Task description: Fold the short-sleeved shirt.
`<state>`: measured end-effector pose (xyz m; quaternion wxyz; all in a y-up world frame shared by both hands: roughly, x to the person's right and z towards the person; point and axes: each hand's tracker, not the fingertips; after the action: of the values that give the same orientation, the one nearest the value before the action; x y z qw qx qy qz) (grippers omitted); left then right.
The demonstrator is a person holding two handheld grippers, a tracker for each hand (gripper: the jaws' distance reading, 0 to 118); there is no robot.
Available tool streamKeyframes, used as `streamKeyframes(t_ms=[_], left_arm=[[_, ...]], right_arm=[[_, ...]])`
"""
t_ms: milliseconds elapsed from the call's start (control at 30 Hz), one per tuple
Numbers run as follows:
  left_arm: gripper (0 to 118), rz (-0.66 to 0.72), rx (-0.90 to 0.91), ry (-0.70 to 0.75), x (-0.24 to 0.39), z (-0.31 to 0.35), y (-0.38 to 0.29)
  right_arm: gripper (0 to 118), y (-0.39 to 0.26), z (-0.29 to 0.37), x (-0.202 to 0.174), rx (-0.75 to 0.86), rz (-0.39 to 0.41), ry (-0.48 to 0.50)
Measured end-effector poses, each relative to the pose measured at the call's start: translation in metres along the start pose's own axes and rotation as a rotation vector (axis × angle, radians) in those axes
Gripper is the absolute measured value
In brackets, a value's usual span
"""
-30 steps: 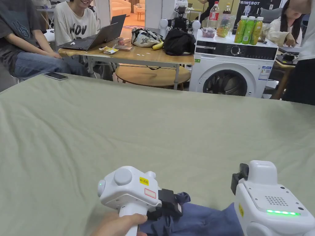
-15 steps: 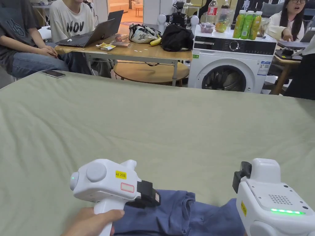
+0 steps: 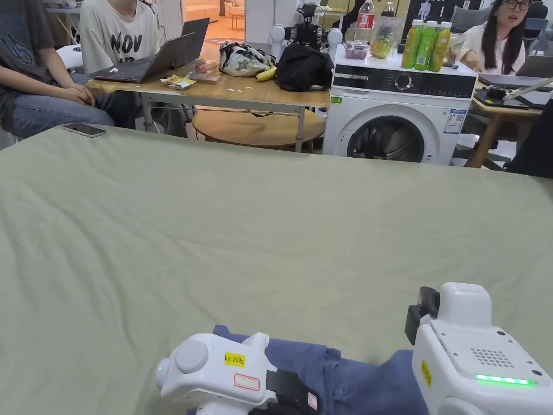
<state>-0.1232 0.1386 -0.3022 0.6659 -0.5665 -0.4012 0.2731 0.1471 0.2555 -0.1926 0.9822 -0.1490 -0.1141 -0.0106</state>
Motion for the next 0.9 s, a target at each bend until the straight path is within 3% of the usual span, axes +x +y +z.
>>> streamKeyframes(t_ms=[67, 200, 333, 467, 633, 800, 900], left_arm=[[3, -0.081, 0.001, 0.040, 0.006, -0.002, -0.001], [4, -0.053, -0.008, 0.041, 0.009, 0.001, 0.003], [36, -0.073, 0.050, 0.066, 0.015, 0.037, 0.008], [54, -0.115, 0.164, 0.102, 0.013, 0.090, 0.016], [56, -0.119, 0.196, 0.136, -0.017, 0.140, 0.018], [56, -0.073, 0.171, 0.196, -0.055, 0.148, 0.017], [56, -0.002, 0.144, 0.091, -0.078, 0.138, 0.014]], right_arm=[[0, 0.000, 0.000, 0.001, 0.000, 0.001, -0.002], [0, -0.004, -0.002, 0.000, -0.007, -0.004, -0.002], [0, -0.008, -0.003, 0.001, -0.007, 0.000, -0.009], [0, -0.008, -0.006, 0.002, 0.001, -0.007, -0.013], [0, -0.007, -0.008, -0.001, 0.000, -0.010, -0.007], [0, -0.006, -0.008, -0.003, -0.008, -0.014, -0.006], [0, -0.005, -0.009, -0.004, -0.016, -0.031, -0.002]])
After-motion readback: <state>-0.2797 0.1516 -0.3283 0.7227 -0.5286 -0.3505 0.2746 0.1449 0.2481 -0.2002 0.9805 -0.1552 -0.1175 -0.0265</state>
